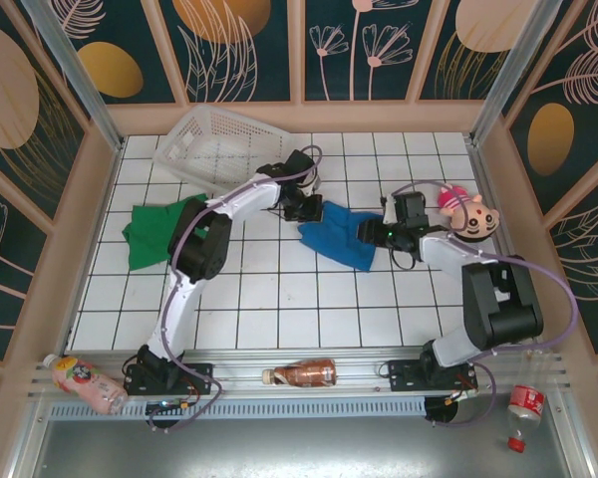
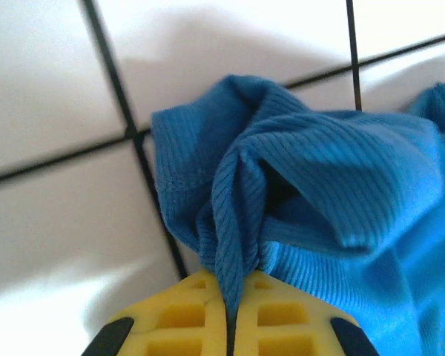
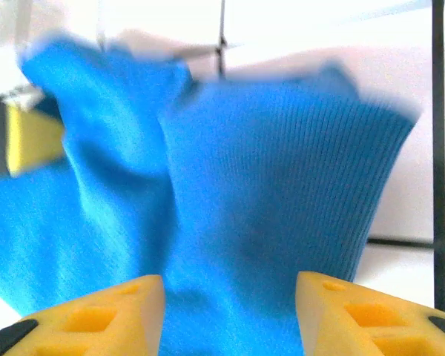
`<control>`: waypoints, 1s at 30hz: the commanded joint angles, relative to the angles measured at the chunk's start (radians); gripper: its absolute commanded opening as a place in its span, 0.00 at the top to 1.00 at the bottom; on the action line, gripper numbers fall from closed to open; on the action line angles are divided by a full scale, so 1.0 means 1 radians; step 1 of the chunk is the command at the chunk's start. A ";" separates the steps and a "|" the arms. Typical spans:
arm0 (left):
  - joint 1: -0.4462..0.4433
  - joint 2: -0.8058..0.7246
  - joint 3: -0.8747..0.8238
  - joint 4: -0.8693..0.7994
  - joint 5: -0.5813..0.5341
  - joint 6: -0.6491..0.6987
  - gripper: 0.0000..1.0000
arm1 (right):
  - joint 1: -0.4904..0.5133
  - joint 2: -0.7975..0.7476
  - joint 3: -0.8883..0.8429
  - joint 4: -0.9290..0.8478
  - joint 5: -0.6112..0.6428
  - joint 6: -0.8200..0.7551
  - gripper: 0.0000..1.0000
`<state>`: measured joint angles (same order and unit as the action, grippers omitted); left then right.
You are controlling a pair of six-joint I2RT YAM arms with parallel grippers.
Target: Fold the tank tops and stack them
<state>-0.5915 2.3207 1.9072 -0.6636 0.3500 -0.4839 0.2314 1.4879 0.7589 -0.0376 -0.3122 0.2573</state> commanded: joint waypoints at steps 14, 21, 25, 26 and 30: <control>0.194 -0.780 -0.657 -0.068 -0.438 -0.035 1.00 | -0.015 -0.129 -0.011 0.308 -0.281 0.057 0.40; 0.290 -0.883 -0.633 -0.053 -0.449 -0.028 1.00 | -0.012 -0.115 0.013 0.307 -0.293 0.049 0.40; 0.294 -0.880 -0.562 -0.113 -0.503 -0.027 1.00 | -0.003 -0.100 0.019 0.330 -0.300 0.068 0.40; 0.307 -0.880 -0.546 -0.133 -0.519 -0.019 1.00 | 0.001 -0.097 0.021 0.331 -0.298 0.068 0.40; 0.346 -0.883 -0.477 -0.154 -0.533 0.006 1.00 | 0.009 -0.088 0.026 0.344 -0.301 0.080 0.40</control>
<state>-0.2745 1.4567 1.3697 -0.7868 -0.1394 -0.5011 0.2295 1.3869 0.7547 0.2592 -0.5934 0.3214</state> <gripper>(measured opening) 0.069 0.601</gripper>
